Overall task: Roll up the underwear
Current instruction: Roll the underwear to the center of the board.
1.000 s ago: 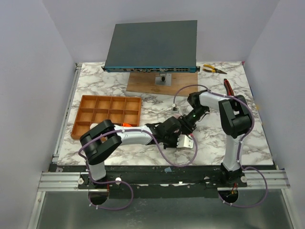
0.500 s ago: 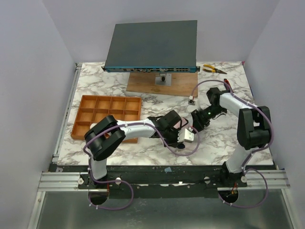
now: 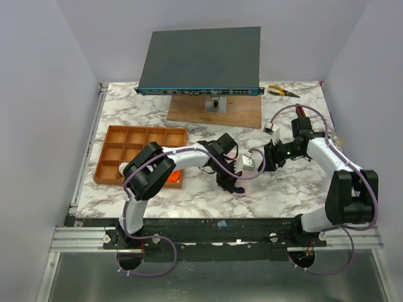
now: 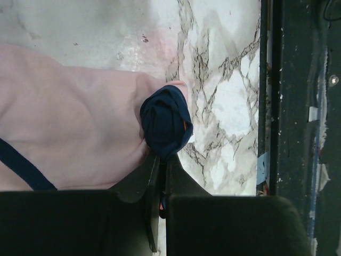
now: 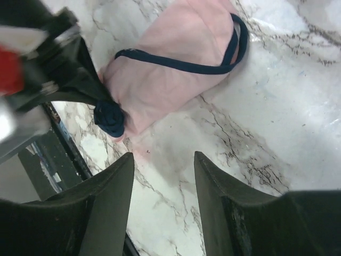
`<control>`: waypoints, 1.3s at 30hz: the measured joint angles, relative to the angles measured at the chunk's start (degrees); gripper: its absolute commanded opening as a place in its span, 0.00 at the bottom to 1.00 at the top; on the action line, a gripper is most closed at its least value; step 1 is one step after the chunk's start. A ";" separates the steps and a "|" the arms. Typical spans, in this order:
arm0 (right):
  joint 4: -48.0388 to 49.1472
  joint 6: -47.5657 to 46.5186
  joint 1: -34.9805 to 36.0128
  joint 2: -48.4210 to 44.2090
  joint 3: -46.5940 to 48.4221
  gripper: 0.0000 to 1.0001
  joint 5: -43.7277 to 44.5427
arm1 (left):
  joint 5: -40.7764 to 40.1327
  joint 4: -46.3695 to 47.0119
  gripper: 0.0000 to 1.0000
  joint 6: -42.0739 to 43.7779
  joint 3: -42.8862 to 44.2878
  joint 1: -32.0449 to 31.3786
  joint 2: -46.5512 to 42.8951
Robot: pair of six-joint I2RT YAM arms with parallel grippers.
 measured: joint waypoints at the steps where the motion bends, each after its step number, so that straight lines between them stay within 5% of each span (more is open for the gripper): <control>1: 0.81 -0.33 -0.04 -1.68 -0.90 0.51 -0.39 | 0.87 -1.01 0.00 -0.37 0.98 0.37 0.87; 14: 3.43 -13.57 2.14 -14.23 -9.73 0.58 -1.46 | 11.45 -12.98 0.00 -4.31 14.64 4.11 12.02; 20: 7.08 -14.78 12.83 -20.24 -14.73 0.59 4.61 | 14.95 -15.26 0.00 -7.17 16.31 5.92 14.45; 39: 19.67 -12.15 38.10 -18.16 -19.12 0.60 27.34 | 18.82 -24.04 0.00 -12.87 25.66 7.56 21.88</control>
